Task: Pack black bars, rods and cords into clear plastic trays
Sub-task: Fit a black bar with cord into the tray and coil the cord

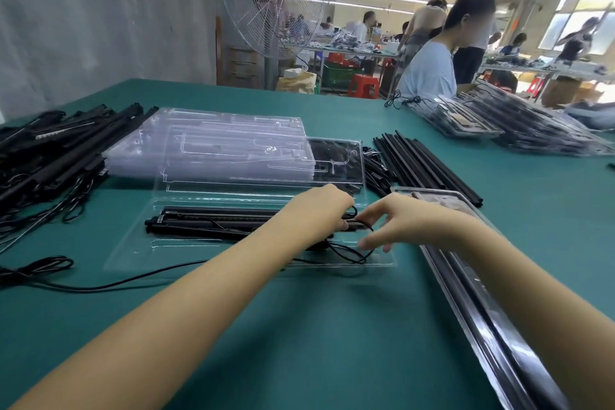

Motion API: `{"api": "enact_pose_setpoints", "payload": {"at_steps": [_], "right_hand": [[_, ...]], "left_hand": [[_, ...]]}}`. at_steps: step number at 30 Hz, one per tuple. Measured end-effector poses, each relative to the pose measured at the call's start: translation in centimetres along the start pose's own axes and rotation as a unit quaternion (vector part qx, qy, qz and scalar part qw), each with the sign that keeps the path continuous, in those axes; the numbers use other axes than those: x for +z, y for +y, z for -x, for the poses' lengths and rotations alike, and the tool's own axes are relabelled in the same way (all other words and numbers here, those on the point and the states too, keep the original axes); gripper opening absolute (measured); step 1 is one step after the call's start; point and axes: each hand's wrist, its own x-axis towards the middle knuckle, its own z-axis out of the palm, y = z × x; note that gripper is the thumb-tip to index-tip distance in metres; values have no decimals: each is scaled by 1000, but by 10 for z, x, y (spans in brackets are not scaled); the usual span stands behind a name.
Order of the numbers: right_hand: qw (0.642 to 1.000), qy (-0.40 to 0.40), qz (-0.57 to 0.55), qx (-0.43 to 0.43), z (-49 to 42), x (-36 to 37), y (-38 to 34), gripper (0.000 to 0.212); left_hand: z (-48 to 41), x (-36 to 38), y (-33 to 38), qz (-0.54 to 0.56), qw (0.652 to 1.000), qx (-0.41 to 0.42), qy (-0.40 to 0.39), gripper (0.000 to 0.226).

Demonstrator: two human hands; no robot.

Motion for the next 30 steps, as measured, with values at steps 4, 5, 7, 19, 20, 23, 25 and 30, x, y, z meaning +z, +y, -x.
{"api": "enact_pose_setpoints", "payload": {"at_steps": [4, 5, 7, 19, 20, 23, 25, 30], "right_hand": [[973, 71, 221, -6, -3, 19, -8, 48], [969, 85, 230, -7, -4, 25, -10, 44], [971, 85, 222, -2, -5, 30, -12, 45], [970, 91, 226, 9, -11, 46, -16, 38], [970, 95, 222, 10, -12, 46, -15, 38], [978, 92, 184, 14, -11, 44, -13, 31], [980, 97, 173, 16, -10, 44, -13, 9], [978, 116, 175, -14, -10, 50, -8, 11]], "left_hand": [[-3, 3, -1, -19, 1000, -3, 2, 25], [-3, 4, -1, -19, 1000, -6, 1, 25], [-3, 3, -3, -1, 1000, -15, -4, 23], [11, 4, -21, 288, 955, -67, 23, 25], [12, 5, -23, 296, 953, -62, 21, 22], [17, 6, -27, 280, 959, -36, 25, 13], [20, 5, -26, 244, 969, -15, 40, 10], [23, 4, -13, 157, 982, 50, 89, 16]]}}
